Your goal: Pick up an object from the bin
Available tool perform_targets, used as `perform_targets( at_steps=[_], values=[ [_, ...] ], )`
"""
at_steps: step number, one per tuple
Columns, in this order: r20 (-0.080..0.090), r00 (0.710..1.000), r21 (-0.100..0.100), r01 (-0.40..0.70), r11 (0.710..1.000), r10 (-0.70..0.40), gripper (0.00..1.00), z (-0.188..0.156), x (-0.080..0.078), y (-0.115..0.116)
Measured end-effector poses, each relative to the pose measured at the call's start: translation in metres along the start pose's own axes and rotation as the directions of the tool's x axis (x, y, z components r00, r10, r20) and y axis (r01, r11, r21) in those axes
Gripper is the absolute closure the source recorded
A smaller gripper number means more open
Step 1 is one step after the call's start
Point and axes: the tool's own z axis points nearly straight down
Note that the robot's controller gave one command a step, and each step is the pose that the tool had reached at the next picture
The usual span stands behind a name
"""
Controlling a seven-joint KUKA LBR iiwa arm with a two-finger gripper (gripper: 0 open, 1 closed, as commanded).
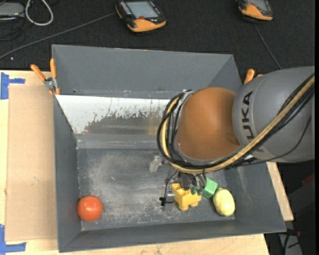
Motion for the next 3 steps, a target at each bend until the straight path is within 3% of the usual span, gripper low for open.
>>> perform_targets(
  at_steps=[1, 2, 3],
  values=[
    [0.008, 1.0, -0.001, -0.004, 1.0, 0.004, 0.0, -0.004, -0.002, -0.001],
    [0.014, 0.986, -0.001, 0.169, 0.986, -0.169, 0.0, 0.037, 0.002, -0.038],
    [0.008, 0.987, -0.001, 0.158, 0.987, -0.158, 0.0, 0.037, 0.003, -0.104]
  ],
)
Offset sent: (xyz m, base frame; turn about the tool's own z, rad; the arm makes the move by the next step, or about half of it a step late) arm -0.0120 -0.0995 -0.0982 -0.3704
